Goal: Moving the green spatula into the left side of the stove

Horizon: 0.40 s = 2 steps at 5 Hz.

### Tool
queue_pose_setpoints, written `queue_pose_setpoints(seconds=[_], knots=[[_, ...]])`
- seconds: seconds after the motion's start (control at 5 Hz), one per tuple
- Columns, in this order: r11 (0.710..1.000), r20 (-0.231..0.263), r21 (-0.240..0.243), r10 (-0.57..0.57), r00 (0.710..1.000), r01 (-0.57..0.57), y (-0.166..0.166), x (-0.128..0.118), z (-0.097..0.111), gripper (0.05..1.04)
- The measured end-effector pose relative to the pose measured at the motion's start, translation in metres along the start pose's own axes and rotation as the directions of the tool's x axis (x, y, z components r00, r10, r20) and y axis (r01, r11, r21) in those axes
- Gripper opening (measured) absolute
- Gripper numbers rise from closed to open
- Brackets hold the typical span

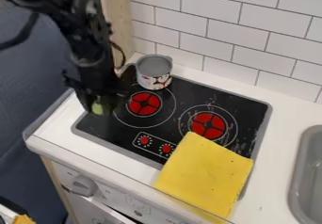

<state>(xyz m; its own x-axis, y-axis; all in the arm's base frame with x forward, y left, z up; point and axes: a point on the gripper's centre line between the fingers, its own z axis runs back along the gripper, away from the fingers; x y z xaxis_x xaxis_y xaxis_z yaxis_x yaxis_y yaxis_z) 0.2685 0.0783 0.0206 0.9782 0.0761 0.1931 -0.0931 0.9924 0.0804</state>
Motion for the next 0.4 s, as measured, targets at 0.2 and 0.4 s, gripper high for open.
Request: queue_pose_setpoints(seconds=[0.2,0.4], knots=[[0.999,-0.024,-0.025,-0.047,0.999,0.047,-0.0008,-0.0028,-0.0251,0.436],[0.998,-0.021,-0.023,-0.067,0.998,0.066,-0.0004,-0.0005,-0.0334,0.436]])
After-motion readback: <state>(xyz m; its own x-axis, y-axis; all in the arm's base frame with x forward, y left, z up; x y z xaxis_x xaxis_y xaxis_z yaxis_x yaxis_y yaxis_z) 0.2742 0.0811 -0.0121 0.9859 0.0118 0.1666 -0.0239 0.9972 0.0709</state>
